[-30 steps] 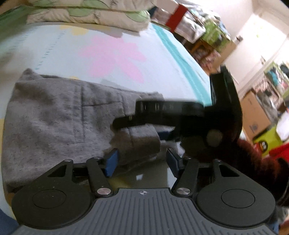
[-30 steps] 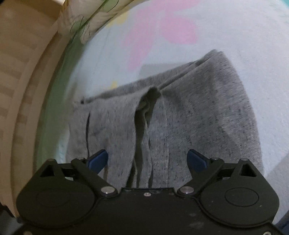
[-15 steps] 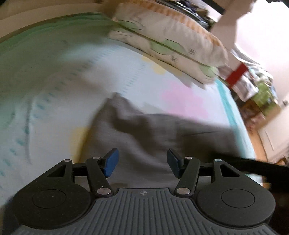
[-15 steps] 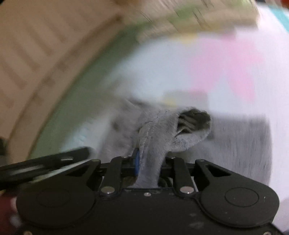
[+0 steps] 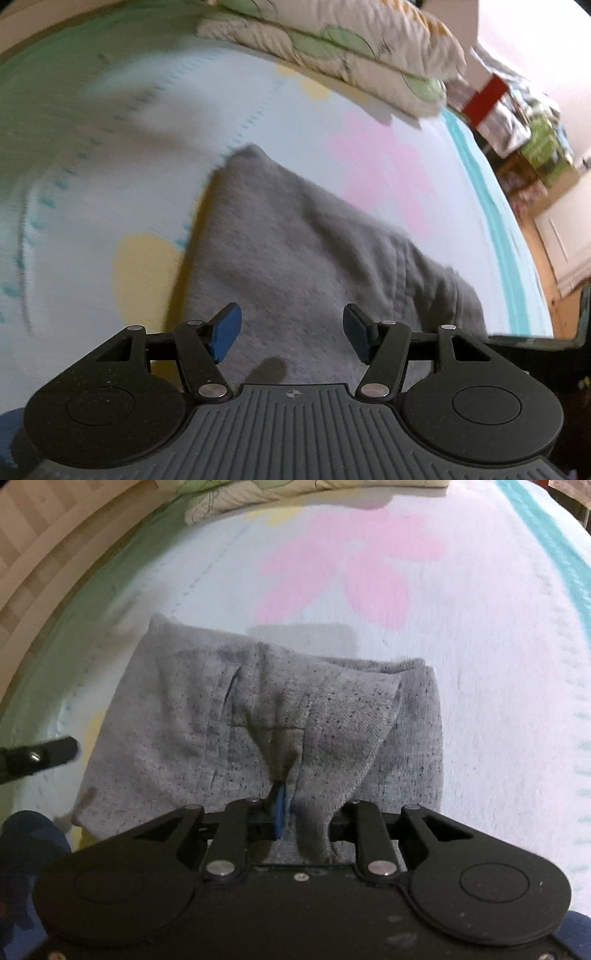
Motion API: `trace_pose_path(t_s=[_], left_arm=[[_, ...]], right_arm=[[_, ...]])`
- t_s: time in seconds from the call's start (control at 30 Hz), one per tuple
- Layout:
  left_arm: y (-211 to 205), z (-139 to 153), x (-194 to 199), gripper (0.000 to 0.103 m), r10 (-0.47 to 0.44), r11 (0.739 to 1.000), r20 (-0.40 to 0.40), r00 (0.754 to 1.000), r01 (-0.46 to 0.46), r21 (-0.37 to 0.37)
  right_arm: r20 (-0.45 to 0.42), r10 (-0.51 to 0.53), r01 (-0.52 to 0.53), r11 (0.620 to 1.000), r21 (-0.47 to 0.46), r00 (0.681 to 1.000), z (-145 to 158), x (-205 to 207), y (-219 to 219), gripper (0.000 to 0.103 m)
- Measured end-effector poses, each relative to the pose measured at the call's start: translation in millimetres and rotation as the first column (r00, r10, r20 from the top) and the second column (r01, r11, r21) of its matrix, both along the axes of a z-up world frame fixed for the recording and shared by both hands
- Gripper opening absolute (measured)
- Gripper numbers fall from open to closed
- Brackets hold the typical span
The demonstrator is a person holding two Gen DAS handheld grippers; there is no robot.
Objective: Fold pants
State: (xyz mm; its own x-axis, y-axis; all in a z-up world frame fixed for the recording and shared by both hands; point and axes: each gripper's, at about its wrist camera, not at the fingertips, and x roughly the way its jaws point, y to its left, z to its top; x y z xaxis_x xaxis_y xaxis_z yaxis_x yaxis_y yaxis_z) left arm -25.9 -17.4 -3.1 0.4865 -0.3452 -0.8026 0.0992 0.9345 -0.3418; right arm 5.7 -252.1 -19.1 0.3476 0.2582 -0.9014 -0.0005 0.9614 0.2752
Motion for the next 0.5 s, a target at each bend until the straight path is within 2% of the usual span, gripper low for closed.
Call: trace_pose_path(t_s=[0.1, 0.2, 0.3, 0.43, 0.5], left_arm=[[-13, -18, -1, 0.059, -0.056, 0.998, -0.038, 0.998, 0.057, 0.041], [-17, -43, 1, 0.061, -0.064, 0.996, -0.139, 0.988, 0.071, 0.045], [-15, -45, 5, 0.068, -0.060, 0.998, -0.154, 0.986, 0.065, 0.024], [-15, -45, 1, 0.071, -0.065, 0.997, -0.143, 0.988, 0.070, 0.029], [-16, -45, 2, 0.073, -0.066, 0.997, -0.137, 0.988, 0.071, 0.034]], right_arm=[[-0.011, -0.018, 0.018, 1.000, 0.001, 1.000, -4, -4, -2, 0.022], [-0.029, -0.042, 0.042, 0.999, -0.001, 0.999, -8, -1, -7, 0.023], [-0.030, -0.045, 0.044, 0.999, -0.025, 0.999, -15, -3, -10, 0.033], [-0.008, -0.088, 0.088, 0.996, -0.019, 0.996, -12, -12, -20, 0.046], [0.034, -0.106, 0.107, 0.993, -0.047, 0.994, -3, -19, -25, 0.047]])
